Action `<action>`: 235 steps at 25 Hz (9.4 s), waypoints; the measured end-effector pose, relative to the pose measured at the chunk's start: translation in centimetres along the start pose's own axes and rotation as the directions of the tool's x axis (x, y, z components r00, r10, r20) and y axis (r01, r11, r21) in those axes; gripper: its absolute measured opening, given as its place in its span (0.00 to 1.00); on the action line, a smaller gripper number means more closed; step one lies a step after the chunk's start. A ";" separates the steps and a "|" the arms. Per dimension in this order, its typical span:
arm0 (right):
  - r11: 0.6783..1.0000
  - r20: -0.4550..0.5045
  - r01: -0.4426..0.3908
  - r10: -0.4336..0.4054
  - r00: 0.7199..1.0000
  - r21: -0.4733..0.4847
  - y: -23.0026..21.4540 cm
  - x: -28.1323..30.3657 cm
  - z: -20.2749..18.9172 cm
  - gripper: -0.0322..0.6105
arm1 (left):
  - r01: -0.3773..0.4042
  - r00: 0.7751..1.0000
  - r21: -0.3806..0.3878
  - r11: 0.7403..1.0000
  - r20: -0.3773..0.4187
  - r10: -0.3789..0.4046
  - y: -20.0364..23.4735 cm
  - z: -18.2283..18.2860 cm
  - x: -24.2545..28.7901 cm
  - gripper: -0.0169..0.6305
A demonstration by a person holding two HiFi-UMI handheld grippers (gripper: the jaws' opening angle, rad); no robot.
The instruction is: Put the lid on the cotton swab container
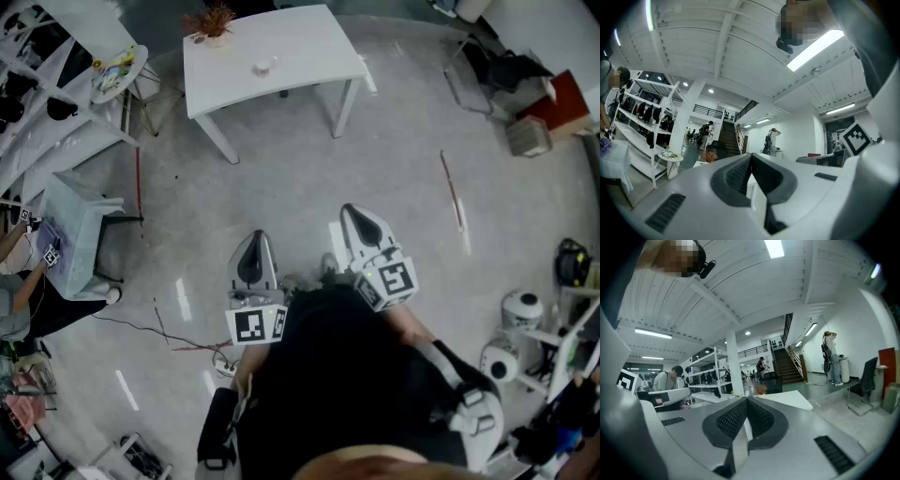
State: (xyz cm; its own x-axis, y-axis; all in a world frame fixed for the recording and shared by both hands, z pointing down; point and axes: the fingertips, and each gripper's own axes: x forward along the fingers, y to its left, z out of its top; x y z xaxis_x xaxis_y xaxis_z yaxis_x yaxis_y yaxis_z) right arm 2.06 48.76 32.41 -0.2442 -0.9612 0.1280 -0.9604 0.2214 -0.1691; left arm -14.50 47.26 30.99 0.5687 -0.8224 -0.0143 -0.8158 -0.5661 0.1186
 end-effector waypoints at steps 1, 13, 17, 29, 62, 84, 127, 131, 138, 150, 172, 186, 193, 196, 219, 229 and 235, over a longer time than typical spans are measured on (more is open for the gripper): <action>1.000 -0.001 0.001 -0.001 1.000 -0.003 0.0 0.0 0.0 0.06 | 0.001 1.000 -0.001 1.000 0.000 -0.001 0.0 0.1 0.1 0.04; 1.000 0.008 -0.002 0.002 1.000 0.003 0.2 0.0 0.4 0.06 | -0.001 1.000 -0.014 1.000 0.000 0.001 0.1 0.0 0.4 0.04; 1.000 0.035 -0.017 0.017 0.999 -0.021 0.6 -0.2 1.2 0.06 | 0.003 1.000 -0.011 1.000 0.002 -0.003 0.0 0.1 0.5 0.04; 1.000 -0.018 0.027 -0.027 0.999 0.002 -2.6 0.4 -1.5 0.31 | 0.008 1.000 0.001 1.000 -0.002 -0.008 -0.8 -0.3 1.6 0.04; 0.991 -0.049 -0.129 0.131 0.990 0.044 -12.9 6.8 -1.1 0.31 | -0.127 0.991 0.014 0.992 -0.045 0.127 -4.2 -3.1 11.5 0.04; 0.995 -0.158 -0.081 0.088 0.984 0.050 -14.8 37.7 1.7 0.31 | -0.031 0.997 -0.036 0.999 -0.070 0.028 18.0 -2.3 36.9 0.04; 0.980 -0.419 -0.037 0.119 0.900 0.197 -28.0 64.7 -8.6 0.31 | 0.276 0.839 0.159 0.948 -0.522 -0.156 28.9 -30.4 62.3 0.39; 0.977 -0.457 -0.029 0.126 0.881 0.213 -29.4 66.0 -10.9 0.31 | 0.318 0.804 0.170 0.932 -0.569 -0.171 29.6 -33.7 64.1 0.42; 0.963 -0.542 0.000 0.151 0.827 0.268 -30.9 67.5 -15.3 0.31 | 0.403 0.753 0.169 0.899 -0.620 -0.221 29.1 -37.3 66.1 0.43; 0.941 -0.620 0.066 0.166 0.767 0.333 -32.0 68.9 -19.3 0.31 | 0.467 0.736 0.197 0.862 -0.627 -0.256 27.8 -38.0 68.1 0.43; 0.920 -0.576 -0.199 0.370 0.729 0.339 -26.5 70.0 -18.1 0.31 | 0.494 0.731 0.153 0.856 -0.606 -0.314 27.4 -38.1 68.4 0.39; 0.924 -0.645 -0.270 0.383 0.661 0.272 -24.8 71.1 -19.8 0.24 | 0.507 0.726 0.143 0.850 -0.602 -0.332 27.5 -38.3 68.4 0.39; 0.941 -0.702 -0.326 0.294 0.649 0.093 -24.3 71.1 -20.0 0.21 | 0.509 0.725 0.143 0.849 -0.603 -0.333 27.4 -38.2 68.4 0.38; 0.941 -0.714 -0.335 0.263 0.649 0.042 -24.4 71.2 -20.3 0.21 | 0.510 0.724 0.143 0.848 -0.604 -0.333 27.5 -38.3 68.4 0.38; 0.931 -0.756 -0.363 0.250 0.605 0.018 -23.9 71.9 -20.6 0.16 | 0.521 0.713 0.143 0.842 -0.615 -0.337 27.5 -38.5 68.4 0.38; 0.941 -0.758 -0.337 0.243 0.605 0.033 -23.4 72.3 -20.1 0.15 | 0.525 0.712 0.150 0.838 -0.616 -0.337 27.5 -38.7 68.4 0.38; 0.940 -0.764 -0.341 0.237 0.600 0.023 -23.5 72.3 -20.8 0.13 | 0.531 0.705 0.144 0.835 -0.622 -0.341 27.5 -38.8 68.4 0.38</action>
State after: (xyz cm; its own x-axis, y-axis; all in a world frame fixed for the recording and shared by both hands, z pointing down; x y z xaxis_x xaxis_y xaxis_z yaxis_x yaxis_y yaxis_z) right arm 4.16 -22.52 66.01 -0.4765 -0.3990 0.7834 -0.8160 0.5325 -0.2251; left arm 6.05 -22.37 71.75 0.7449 -0.3522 0.5667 -0.3945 -0.9175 -0.0516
